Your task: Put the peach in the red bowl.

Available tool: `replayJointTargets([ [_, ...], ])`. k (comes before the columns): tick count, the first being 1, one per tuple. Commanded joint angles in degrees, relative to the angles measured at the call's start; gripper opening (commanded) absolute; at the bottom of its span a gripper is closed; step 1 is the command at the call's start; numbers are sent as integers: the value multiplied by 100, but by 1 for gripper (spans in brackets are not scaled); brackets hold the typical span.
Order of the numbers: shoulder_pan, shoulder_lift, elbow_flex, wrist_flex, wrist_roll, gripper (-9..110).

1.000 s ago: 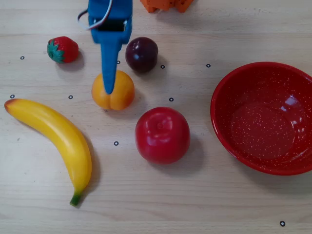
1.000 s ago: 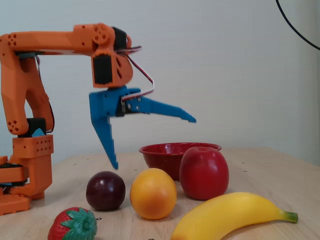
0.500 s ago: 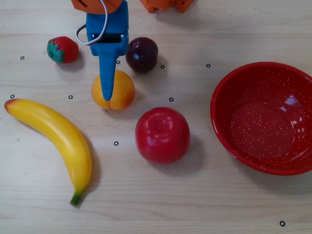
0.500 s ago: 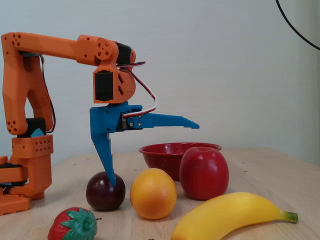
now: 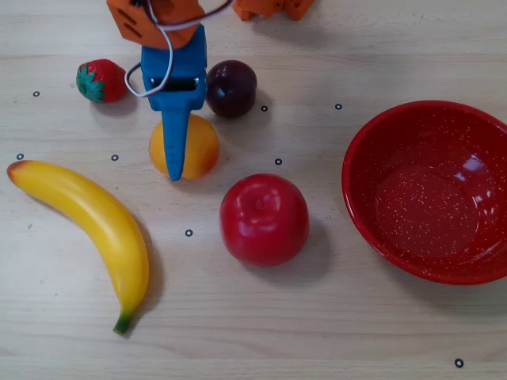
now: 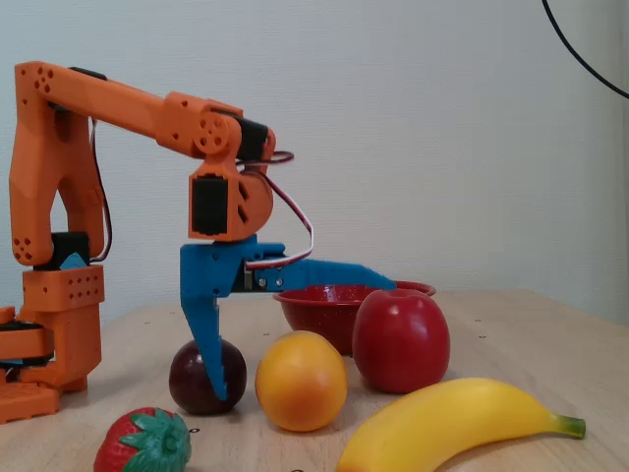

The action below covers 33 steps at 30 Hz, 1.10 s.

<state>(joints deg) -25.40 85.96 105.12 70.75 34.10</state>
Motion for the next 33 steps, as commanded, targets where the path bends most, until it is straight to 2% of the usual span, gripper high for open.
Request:
replayJointTargets([
  [1, -79, 123, -149, -246, 158, 81],
  [15, 44, -378, -97, -949, 193, 79],
  [33, 281, -624, -290, -1107, 53, 77],
])
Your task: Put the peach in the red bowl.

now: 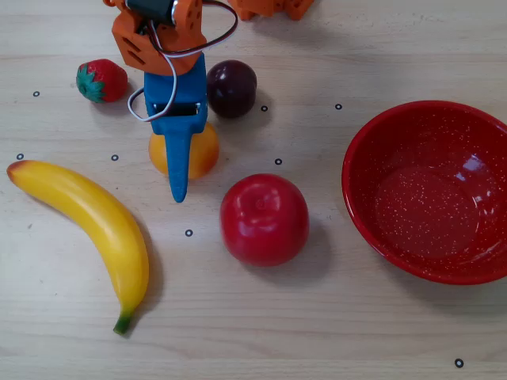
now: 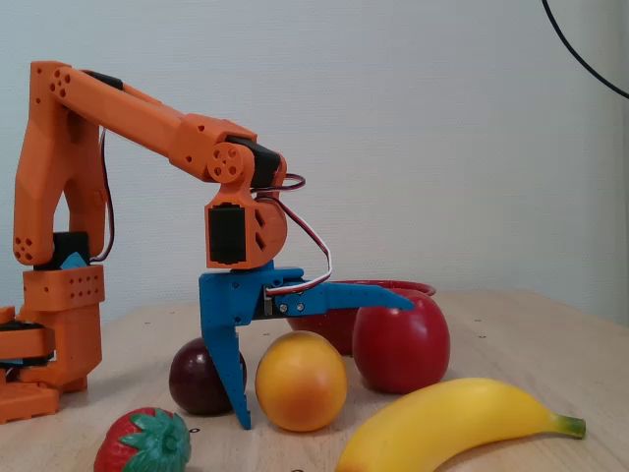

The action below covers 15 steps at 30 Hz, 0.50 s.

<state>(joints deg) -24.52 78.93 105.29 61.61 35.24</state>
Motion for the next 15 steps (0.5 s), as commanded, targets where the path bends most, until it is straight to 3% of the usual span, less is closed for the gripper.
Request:
replayJointTargets([
  [1, 193, 70, -316, -193, -70, 77],
  [15, 193, -53, -360, -255, -88, 72],
])
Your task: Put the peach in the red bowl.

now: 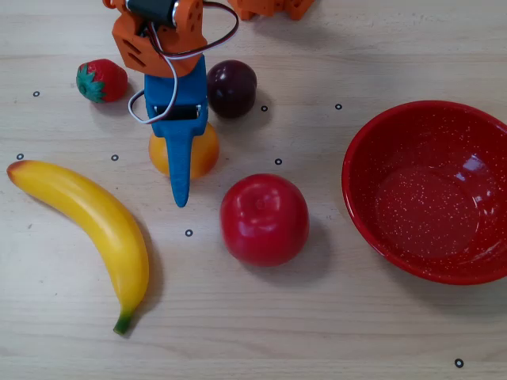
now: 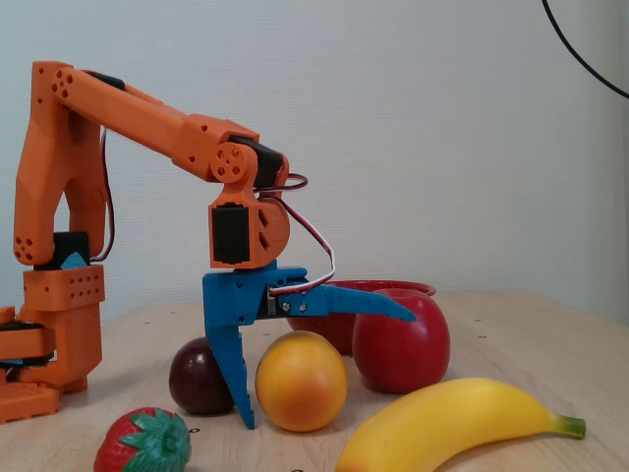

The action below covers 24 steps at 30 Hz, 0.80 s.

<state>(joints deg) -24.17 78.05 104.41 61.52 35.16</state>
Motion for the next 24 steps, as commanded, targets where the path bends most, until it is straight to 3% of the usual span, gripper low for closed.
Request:
replayJointTargets([
  [1, 158, 26, -272, -264, -79, 72],
  [13, 167, -53, -299, -316, -97, 67],
  [24, 176, -97, -387, -343, -79, 51],
])
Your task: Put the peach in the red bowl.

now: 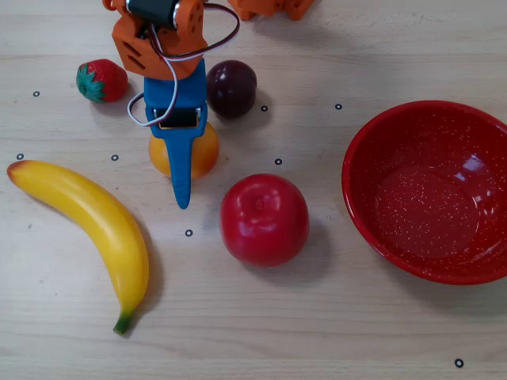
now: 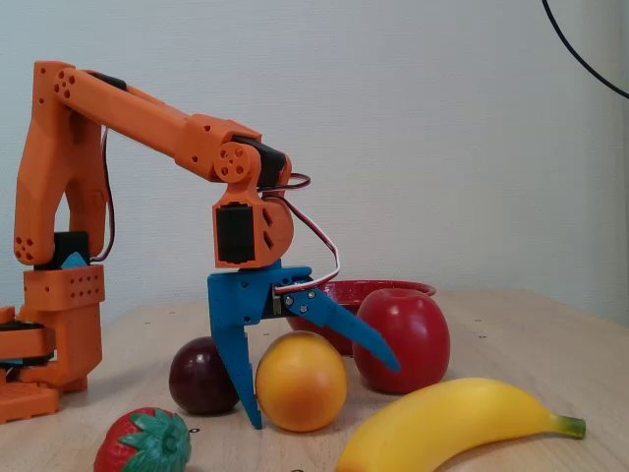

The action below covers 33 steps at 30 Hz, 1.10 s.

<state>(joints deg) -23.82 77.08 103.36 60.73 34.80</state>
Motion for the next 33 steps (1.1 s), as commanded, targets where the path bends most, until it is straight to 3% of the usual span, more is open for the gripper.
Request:
replayJointTargets([
  [1, 132, -9, -281, -264, -26, 51],
  [33, 70, -53, -299, -141, 149, 35],
])
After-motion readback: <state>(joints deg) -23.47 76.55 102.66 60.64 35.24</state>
